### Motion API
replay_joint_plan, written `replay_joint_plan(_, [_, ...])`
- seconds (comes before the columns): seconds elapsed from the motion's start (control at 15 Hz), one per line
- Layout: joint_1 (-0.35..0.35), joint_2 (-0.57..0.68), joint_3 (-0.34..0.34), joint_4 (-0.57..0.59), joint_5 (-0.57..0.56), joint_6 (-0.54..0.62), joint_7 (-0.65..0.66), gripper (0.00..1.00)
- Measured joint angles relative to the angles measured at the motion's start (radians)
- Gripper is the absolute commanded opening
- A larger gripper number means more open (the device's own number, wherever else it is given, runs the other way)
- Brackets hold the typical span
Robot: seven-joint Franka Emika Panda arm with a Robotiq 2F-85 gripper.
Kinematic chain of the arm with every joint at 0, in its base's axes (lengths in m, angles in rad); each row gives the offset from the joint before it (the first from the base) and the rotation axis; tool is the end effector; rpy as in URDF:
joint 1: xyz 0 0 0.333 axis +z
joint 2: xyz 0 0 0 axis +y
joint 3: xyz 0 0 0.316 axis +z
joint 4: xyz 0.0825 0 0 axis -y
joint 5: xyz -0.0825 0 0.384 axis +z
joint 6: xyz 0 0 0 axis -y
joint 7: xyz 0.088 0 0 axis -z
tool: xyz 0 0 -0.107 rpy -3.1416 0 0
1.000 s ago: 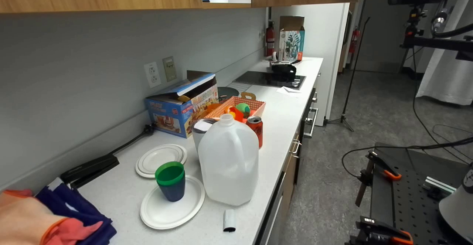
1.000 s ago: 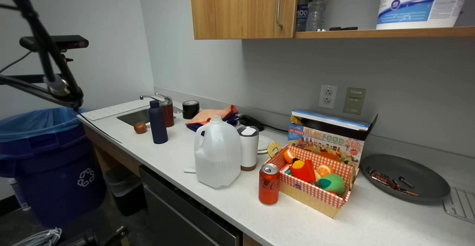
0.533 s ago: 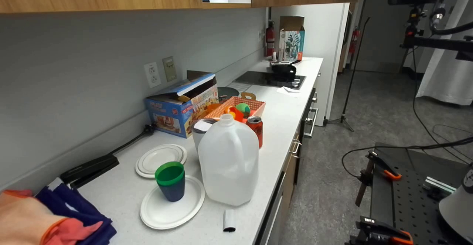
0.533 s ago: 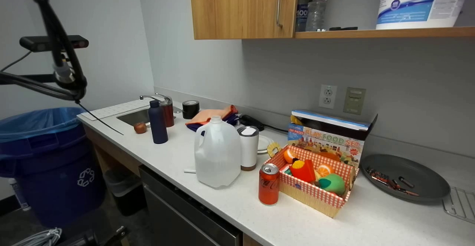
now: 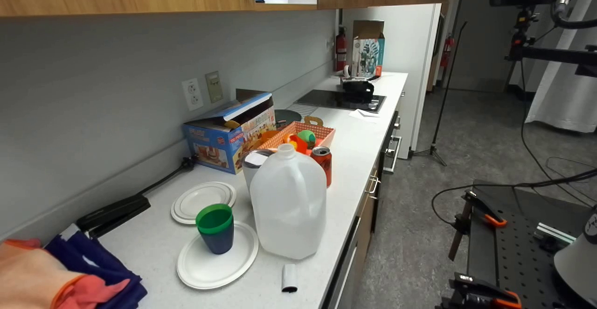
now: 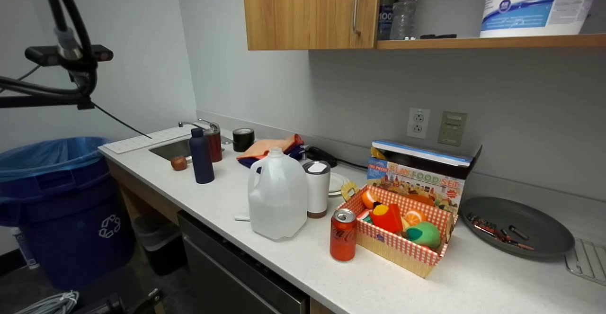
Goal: Close the top right cabinet door
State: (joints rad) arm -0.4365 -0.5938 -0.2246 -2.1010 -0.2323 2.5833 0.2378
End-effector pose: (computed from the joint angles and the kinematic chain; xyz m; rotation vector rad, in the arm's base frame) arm 0.3040 -0.2806 0.7663 2.2791 -0.9775 1.4044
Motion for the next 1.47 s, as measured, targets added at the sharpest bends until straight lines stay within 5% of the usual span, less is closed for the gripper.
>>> replay_joint_plan(1.47, [0.233,-0.064,-0.087,0.013,0.194,-0.052,-0.320,1.00])
